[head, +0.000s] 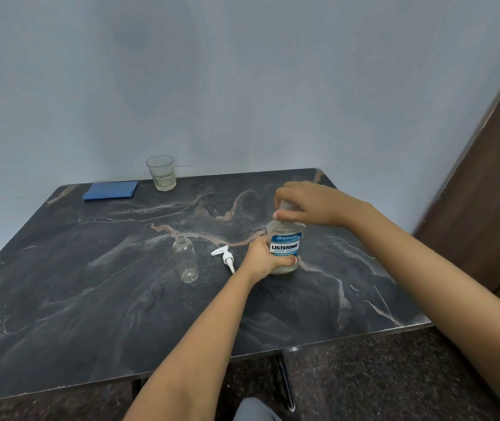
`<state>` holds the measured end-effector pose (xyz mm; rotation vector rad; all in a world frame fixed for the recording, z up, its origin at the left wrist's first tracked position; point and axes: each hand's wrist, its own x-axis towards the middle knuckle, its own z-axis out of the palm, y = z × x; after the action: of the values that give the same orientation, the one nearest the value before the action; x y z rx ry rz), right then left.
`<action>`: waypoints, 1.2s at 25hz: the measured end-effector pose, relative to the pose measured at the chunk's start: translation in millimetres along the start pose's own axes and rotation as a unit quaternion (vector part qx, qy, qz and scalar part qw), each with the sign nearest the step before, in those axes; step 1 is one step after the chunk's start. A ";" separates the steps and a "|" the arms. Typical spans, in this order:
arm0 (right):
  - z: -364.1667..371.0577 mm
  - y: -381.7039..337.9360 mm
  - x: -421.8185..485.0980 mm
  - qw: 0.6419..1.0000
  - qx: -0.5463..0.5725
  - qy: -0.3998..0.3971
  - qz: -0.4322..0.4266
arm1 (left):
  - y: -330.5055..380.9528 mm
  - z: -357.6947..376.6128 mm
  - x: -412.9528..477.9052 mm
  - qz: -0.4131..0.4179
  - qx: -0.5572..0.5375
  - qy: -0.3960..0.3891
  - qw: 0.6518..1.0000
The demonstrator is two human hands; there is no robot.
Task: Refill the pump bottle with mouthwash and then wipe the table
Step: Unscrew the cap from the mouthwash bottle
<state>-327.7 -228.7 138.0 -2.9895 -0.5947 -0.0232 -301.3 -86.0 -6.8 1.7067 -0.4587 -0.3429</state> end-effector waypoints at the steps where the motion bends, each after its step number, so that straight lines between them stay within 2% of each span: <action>1: -4.3 0.5 -3.4 0.998 0.055 0.018 -0.005 | 1.0 -0.3 -0.2 -0.005 0.001 -0.002 1.000; 3: -6.5 6.4 -12.8 0.976 0.185 0.117 -0.005 | 6.3 -0.5 -2.5 -0.015 -0.004 -0.011 1.000; 4: -0.7 11.7 -18.4 0.944 0.269 0.191 0.017 | 9.1 -0.9 -4.2 -0.017 -0.010 -0.012 1.000; 6: 27.0 17.3 -33.2 0.840 0.427 0.323 0.088 | 11.1 -0.9 -9.8 -0.021 -0.038 -0.011 0.999; 7: 50.5 19.0 -40.4 0.795 0.466 0.364 0.136 | 10.3 -1.5 -13.8 -0.021 -0.053 -0.010 0.998; 8: 76.3 19.3 -47.3 0.768 0.475 0.384 0.191 | 8.2 -2.6 -17.7 -0.019 -0.056 -0.006 0.998; 10: 120.0 16.4 -60.1 0.746 0.467 0.375 0.290 | 4.7 -5.7 -28.1 0.000 0.007 0.034 0.999; 12: 144.6 13.9 -68.8 0.742 0.466 0.354 0.327 | 4.3 -9.6 -44.9 0.045 0.044 0.109 0.992; 14: 154.3 10.6 -75.1 0.757 0.449 0.337 0.334 | 6.9 -16.2 -70.0 0.104 0.044 0.203 0.973; 17: 161.8 6.4 -78.8 0.786 0.404 0.313 0.349 | 2.1 -33.4 -103.1 0.185 0.075 0.357 0.913; 19: 163.5 3.2 -80.1 0.795 0.390 0.303 0.353 | -7.1 -49.0 -117.3 0.181 0.095 0.437 0.876; 21: 163.0 1.4 -81.0 0.792 0.382 0.319 0.352 | -18.0 -66.1 -122.8 0.127 0.093 0.480 0.863; 24: 154.8 -8.1 -77.8 0.799 0.361 0.370 0.307 | -33.2 -91.4 -120.8 0.061 0.091 0.450 0.886; 27: 139.0 -16.9 -61.6 0.820 0.432 0.295 0.232 | -44.7 -107.9 -113.0 0.005 0.086 0.372 0.924; 30: 134.7 -17.6 -43.2 0.816 0.496 0.230 0.186 | -52.2 -113.2 -108.2 -0.029 0.058 0.342 0.937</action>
<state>-374.8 -216.2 4.1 -1.9042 0.0710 -0.2961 -337.2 71.6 -40.3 1.8277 0.0892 0.2489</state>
